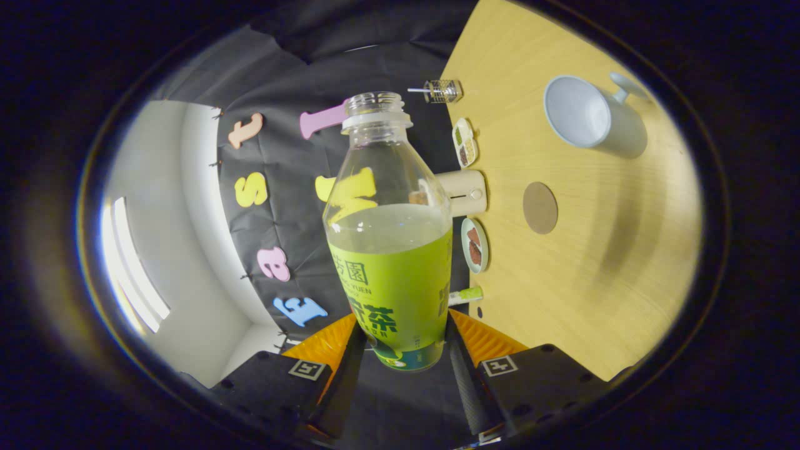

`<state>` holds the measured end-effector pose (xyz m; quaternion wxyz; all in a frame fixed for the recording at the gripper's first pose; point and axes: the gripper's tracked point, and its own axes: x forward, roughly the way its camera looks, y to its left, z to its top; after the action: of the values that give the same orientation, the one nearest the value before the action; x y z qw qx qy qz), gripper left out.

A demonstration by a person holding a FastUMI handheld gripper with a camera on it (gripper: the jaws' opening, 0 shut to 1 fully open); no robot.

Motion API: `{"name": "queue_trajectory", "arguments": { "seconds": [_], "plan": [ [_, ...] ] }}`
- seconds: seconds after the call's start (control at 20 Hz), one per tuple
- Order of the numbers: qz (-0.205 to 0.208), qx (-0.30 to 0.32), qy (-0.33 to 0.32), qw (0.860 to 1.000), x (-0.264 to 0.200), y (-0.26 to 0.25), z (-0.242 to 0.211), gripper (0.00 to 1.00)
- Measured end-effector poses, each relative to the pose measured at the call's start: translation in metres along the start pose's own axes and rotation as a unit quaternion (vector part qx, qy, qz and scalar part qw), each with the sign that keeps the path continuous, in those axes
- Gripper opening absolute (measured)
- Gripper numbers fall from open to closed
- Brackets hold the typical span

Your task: Take the bottle from table, then pour the juice into the cup, finally place the bottle on the coaster

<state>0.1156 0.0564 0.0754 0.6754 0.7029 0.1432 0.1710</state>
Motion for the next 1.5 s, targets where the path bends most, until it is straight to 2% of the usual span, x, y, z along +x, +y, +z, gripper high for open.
{"name": "queue_trajectory", "arguments": {
  "seconds": [0.15,0.25,0.45,0.65,0.9,1.0,1.1,1.2,1.25,1.35,1.5],
  "plan": [
    [-0.025,-0.116,-0.009,0.993,-0.007,0.003,-0.003,0.76],
    [-0.04,-0.2,-0.017,0.979,-0.01,0.009,-0.003,0.76],
    [-0.092,-0.355,-0.021,0.93,-0.008,0.001,0.008,0.76],
    [-0.137,-0.456,-0.018,0.879,-0.001,-0.011,0.017,0.76],
    [-0.2,-0.529,-0.017,0.824,0.014,-0.031,0.038,0.77],
    [-0.221,-0.546,-0.006,0.808,0.025,-0.04,0.044,0.77],
    [-0.215,-0.553,-0.003,0.805,0.032,-0.042,0.05,0.77],
    [-0.186,-0.544,-0.024,0.818,0.04,-0.038,0.06,0.78],
    [-0.193,-0.555,-0.03,0.809,0.043,-0.041,0.066,0.77],
    [-0.204,-0.588,-0.029,0.782,0.051,-0.049,0.07,0.78],
    [-0.191,-0.61,-0.025,0.768,0.077,-0.051,0.072,0.77]
  ]
}}
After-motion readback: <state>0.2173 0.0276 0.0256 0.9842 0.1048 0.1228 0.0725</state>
